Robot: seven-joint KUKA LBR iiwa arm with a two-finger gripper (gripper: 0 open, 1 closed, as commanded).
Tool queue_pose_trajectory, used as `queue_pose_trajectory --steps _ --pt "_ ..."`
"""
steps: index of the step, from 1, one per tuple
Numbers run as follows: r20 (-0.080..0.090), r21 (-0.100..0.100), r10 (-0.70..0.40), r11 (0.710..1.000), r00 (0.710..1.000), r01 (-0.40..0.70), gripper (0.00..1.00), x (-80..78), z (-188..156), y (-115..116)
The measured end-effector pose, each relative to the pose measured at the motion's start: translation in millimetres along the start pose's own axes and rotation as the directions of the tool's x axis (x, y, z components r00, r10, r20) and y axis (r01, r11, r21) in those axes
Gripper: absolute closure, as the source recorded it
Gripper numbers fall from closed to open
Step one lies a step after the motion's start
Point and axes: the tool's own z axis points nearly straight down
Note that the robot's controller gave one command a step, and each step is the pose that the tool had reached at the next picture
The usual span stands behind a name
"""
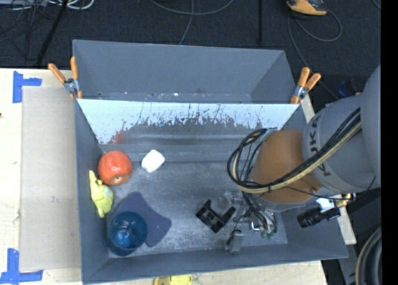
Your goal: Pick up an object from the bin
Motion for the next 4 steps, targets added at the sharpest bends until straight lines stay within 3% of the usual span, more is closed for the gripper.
queue_pose_trajectory --steps 1,2,3,4 --pt "-0.005 0.000 0.182 0.983 0.983 -0.182 0.00 -37.7 -12.3 -11.7" --pt "-0.003 0.001 0.116 0.993 0.993 -0.116 0.00 -44.2 -34.4 -8.6" --pt "0.000 0.000 0.051 0.999 0.999 -0.051 0.00 -16.7 -18.0 -1.5" --pt "-0.009 0.001 0.103 0.995 0.995 -0.103 0.00 -7.8 -3.6 0.8"
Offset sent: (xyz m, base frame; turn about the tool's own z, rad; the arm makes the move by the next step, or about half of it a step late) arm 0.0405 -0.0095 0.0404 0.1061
